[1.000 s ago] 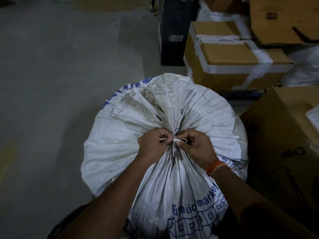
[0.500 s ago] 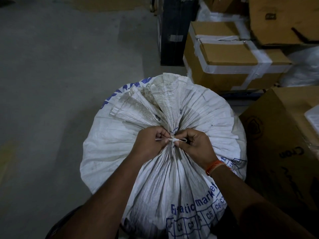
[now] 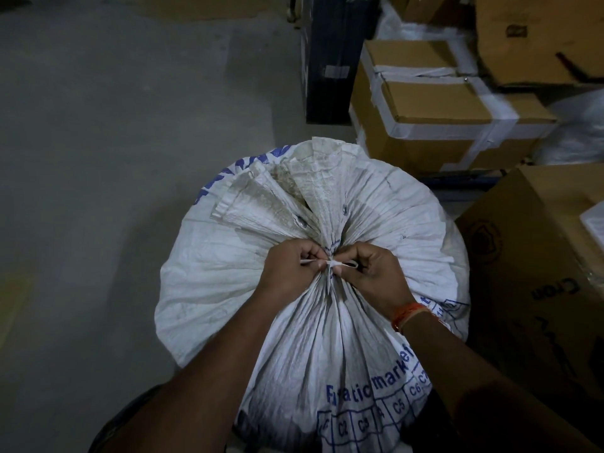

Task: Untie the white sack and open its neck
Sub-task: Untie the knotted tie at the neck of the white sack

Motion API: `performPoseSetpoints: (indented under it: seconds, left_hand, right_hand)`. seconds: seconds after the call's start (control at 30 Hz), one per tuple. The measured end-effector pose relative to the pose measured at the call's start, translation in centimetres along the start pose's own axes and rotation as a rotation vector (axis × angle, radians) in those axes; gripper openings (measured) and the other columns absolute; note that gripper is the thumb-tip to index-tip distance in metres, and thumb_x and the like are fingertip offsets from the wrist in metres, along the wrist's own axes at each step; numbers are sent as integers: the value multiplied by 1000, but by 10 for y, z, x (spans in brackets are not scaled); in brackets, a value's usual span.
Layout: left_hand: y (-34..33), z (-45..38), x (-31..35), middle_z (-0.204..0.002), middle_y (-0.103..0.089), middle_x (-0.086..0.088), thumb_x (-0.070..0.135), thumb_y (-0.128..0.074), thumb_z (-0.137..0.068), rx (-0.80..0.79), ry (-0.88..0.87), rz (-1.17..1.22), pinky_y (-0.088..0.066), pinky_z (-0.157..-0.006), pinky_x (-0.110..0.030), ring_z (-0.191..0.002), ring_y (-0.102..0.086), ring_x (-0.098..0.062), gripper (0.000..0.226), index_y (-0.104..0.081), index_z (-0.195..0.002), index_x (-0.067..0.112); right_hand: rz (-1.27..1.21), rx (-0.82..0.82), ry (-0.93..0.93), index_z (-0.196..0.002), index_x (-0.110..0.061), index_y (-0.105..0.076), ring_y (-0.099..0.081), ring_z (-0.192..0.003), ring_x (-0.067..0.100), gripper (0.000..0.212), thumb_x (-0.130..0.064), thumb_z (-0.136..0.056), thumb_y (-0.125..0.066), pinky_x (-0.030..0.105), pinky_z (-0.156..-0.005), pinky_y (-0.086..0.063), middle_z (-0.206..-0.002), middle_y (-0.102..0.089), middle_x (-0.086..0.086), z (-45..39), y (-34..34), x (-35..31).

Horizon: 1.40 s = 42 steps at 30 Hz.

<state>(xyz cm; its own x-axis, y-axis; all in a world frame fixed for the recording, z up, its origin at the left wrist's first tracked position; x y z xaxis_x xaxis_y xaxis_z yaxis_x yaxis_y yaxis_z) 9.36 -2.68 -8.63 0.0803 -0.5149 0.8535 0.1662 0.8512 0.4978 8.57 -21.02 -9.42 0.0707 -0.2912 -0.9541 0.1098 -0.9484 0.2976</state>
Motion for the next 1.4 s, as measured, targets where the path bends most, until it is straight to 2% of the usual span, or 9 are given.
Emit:
performPoseSetpoints:
  seconds: [0.13,0.2,0.47,0.63,0.83,0.93,1.0,1.13,1.4]
  left_hand:
    - [-1,0,0,-81,-79,8,14,-79,-84,10,1,-2,-58,-80,-30,-81,-74,-8,11,-78,-84,25]
    - [-1,1,0,-81,-79,9,14,-79,-84,13,3,2,-60,-82,-32,-81,-74,-8,10,-78,-84,24]
    - [-4,1,2,-82,-79,11,18,-77,-85,31,4,-9,-60,-85,-39,-83,-74,-6,8,-79,-84,25]
    - [-4,2,5,-82,-78,14,20,-77,-85,48,0,-34,-59,-87,-40,-85,-73,-6,12,-76,-80,30]
    - [0,1,6,-85,-78,13,17,-76,-87,-16,-15,-24,-58,-86,-26,-85,-73,-1,10,-78,-87,27]
    - [7,1,8,-84,-78,12,15,-77,-87,-38,-21,-53,-49,-75,-10,-78,-70,3,12,-76,-86,28]
    - [13,2,9,-78,-76,11,18,-78,-86,-28,-20,-90,-43,-66,-7,-68,-65,7,7,-76,-83,25]
    - [17,3,9,-68,-71,11,19,-76,-88,-28,-12,-98,-43,-62,-14,-57,-59,6,8,-76,-80,20]
    - [12,1,9,-80,-76,8,22,-74,-88,-20,-20,-115,-57,-80,-32,-81,-71,-8,9,-76,-80,24]
  right_hand:
    - [34,7,9,-90,-6,-76,-73,-84,11,12,-1,-81,-82,22,-76,-58,-89,-77,2,0,0,0]
    - [36,10,10,-90,-6,-76,-73,-84,14,12,-1,-81,-83,26,-77,-59,-88,-77,3,0,0,-1]
    - [48,21,16,-87,-13,-76,-73,-85,19,14,-3,-80,-84,41,-79,-60,-88,-76,4,-1,0,1]
    - [40,25,10,-88,-12,-76,-73,-85,18,12,-7,-80,-84,42,-79,-60,-88,-76,2,-1,0,2]
    - [-2,21,0,-88,-10,-76,-73,-85,16,12,-5,-81,-83,33,-79,-59,-88,-77,2,0,1,-2]
    - [-14,15,1,-89,-10,-76,-73,-86,20,12,-5,-82,-83,40,-80,-60,-89,-77,3,0,1,0]
    - [5,11,1,-90,-10,-76,-73,-87,20,11,-5,-82,-82,43,-80,-60,-90,-76,4,-1,1,2]
    - [-3,11,-11,-90,-11,-75,-73,-87,22,11,-7,-82,-82,45,-80,-60,-90,-77,4,-2,1,3]
    - [34,12,-1,-90,-10,-75,-73,-86,15,11,-5,-82,-82,34,-79,-60,-90,-77,1,-2,1,-1]
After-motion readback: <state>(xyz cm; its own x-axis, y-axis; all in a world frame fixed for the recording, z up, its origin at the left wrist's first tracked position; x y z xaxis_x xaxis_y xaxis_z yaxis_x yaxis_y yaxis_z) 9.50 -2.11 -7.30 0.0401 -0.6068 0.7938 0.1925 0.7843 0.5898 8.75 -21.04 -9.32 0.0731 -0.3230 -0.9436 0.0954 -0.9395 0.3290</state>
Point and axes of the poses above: each hand's wrist, its own z-axis away from the middle knuckle, its own y-axis out of the back of the hand, x = y × z, the point moved 4 cm from there along -z, towards the middle knuckle
